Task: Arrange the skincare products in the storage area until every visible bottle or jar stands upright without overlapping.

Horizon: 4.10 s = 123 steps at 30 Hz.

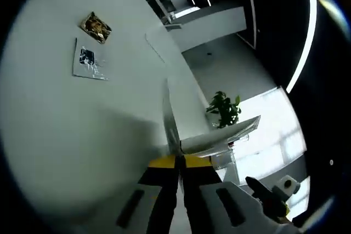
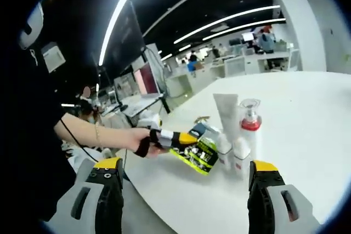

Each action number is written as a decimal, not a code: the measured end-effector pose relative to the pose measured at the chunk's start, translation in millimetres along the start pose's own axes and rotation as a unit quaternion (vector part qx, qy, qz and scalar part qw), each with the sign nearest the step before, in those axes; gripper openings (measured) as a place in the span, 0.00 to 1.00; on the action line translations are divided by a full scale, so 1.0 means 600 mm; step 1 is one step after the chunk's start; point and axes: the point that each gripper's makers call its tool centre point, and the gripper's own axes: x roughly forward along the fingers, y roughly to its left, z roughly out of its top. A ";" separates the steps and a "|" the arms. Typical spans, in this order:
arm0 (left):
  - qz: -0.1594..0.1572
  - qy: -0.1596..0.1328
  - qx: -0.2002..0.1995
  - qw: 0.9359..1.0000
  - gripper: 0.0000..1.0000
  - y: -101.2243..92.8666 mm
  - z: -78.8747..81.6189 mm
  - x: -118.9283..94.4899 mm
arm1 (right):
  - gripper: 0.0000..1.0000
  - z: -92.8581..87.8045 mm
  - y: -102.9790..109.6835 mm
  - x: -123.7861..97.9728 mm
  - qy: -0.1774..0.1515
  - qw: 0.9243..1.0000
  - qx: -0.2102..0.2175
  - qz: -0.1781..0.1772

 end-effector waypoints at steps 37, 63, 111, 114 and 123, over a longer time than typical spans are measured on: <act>0.059 0.027 0.039 0.997 0.19 0.032 0.001 0.010 | 0.99 -0.002 0.003 -0.001 0.008 1.000 0.006 0.004; 0.149 0.087 0.193 0.966 0.66 0.068 -0.002 -0.012 | 0.99 0.004 0.008 -0.009 0.002 1.000 0.001 0.009; 0.162 0.062 0.342 0.924 0.99 -0.012 -0.047 -0.164 | 0.99 -0.024 0.010 -0.026 0.008 1.000 -0.011 0.010; 0.159 0.060 0.347 0.922 0.99 -0.016 -0.049 -0.175 | 0.99 -0.027 0.007 -0.028 0.006 1.000 -0.009 0.007; 0.155 0.040 0.351 0.923 0.99 -0.036 -0.058 -0.218 | 0.99 -0.033 0.002 -0.032 0.005 1.000 -0.008 0.002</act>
